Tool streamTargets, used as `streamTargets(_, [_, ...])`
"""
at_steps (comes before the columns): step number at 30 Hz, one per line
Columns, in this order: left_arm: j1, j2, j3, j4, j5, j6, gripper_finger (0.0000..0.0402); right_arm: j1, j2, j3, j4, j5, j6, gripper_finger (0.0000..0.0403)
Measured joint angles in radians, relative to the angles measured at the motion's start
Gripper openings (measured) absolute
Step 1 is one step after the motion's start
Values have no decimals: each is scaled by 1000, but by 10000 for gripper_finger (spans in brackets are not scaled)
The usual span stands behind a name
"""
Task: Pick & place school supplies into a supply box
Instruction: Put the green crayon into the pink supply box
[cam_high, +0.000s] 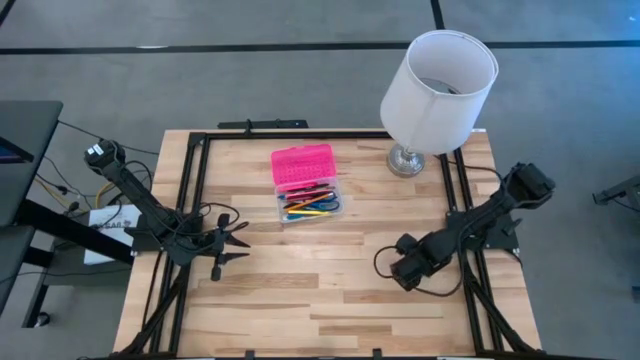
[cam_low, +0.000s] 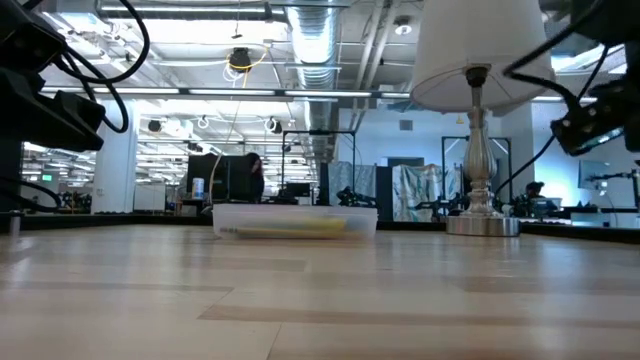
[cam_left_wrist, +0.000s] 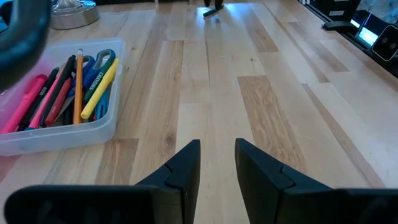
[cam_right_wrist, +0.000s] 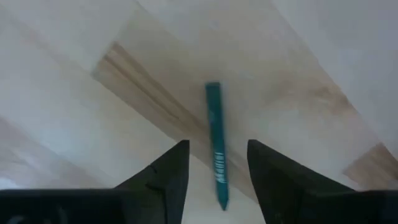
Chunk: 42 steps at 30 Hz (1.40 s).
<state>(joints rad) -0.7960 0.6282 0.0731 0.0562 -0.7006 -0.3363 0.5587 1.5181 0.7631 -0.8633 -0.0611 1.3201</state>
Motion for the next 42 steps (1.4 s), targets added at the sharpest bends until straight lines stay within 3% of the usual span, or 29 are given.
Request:
streamTargets(9, [0,0,0,-5,0,0,96,-2,86,5,5,-47,-32,131])
streamTargets(24, [0,0,0,-6,0,0,96,-5,75,1,56,-52,-37,11])
streamTargets(42, [0,0,0,-6,1,0,96,-3,76,0,61,-5,-87,4])
